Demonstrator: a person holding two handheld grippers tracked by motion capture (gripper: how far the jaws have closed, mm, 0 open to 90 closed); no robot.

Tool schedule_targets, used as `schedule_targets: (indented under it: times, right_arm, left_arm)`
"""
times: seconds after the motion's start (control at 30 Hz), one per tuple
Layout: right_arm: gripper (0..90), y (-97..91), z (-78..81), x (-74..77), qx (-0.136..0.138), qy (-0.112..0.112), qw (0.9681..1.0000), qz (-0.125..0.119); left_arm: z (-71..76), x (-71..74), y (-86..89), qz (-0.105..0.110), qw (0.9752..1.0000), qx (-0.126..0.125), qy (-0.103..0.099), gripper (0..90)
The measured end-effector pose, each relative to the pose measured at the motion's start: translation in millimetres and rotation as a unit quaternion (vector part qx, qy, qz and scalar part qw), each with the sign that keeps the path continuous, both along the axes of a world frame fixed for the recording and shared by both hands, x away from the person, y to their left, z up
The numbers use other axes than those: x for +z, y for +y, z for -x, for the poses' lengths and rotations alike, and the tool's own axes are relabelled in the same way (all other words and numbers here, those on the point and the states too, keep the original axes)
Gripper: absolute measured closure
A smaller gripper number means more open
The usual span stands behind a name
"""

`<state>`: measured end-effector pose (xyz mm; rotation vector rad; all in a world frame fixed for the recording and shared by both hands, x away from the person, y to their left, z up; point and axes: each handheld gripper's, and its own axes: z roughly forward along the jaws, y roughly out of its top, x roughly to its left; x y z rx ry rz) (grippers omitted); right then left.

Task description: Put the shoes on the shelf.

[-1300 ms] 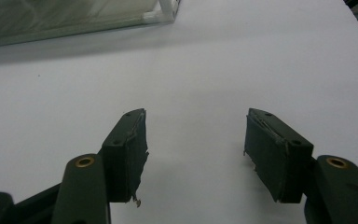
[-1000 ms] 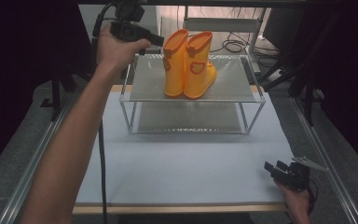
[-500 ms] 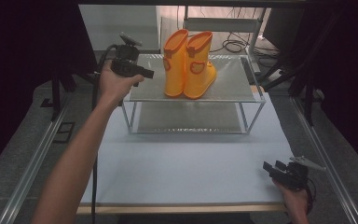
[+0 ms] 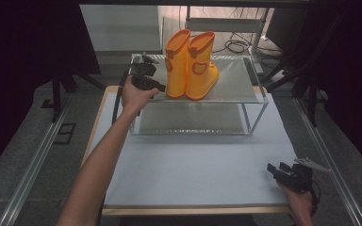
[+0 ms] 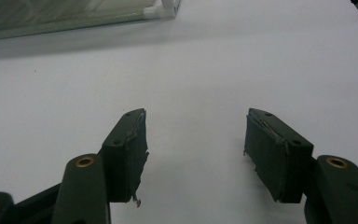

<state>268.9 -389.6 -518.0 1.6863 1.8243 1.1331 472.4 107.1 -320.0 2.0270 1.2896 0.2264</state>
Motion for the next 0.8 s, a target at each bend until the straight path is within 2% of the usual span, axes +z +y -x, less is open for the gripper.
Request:
schedule_targets:
  times: [0.07,0.3,0.37,0.43,0.67,0.8]
  right_arm:
    - [38.1,0.0,-0.1,0.0,0.0,0.0,1.0,0.0]
    - [38.1,1.2,-0.6,-0.2,0.002,-0.001,1.0,0.002]
    - [38.1,1.5,-0.6,-0.2,0.002,-0.001,1.0,0.002]
    - [38.1,2.2,-0.6,0.0,0.002,-0.001,1.0,0.002]
    - [38.1,5.4,-0.9,0.5,0.005,0.0,1.0,0.001]
    - [38.1,6.3,-1.2,0.6,0.006,-0.001,1.0,0.0]
  left_arm:
    - [-0.5,-1.5,-1.1,-0.001,1.0,0.003,-0.003,89.6]
    - [-0.1,-6.2,-0.2,0.032,0.9994,0.01,-0.002,89.9]
    - [0.3,-5.9,-0.5,0.032,0.9995,0.007,-0.002,90.0]
    - [1.4,-4.8,-2.9,0.022,0.9997,0.007,-0.006,90.0]
    - [3.4,-3.9,-6.6,0.022,0.9996,0.014,-0.01,90.0]
    - [4.9,-2.9,-9.0,0.011,0.9997,0.015,-0.016,90.0]
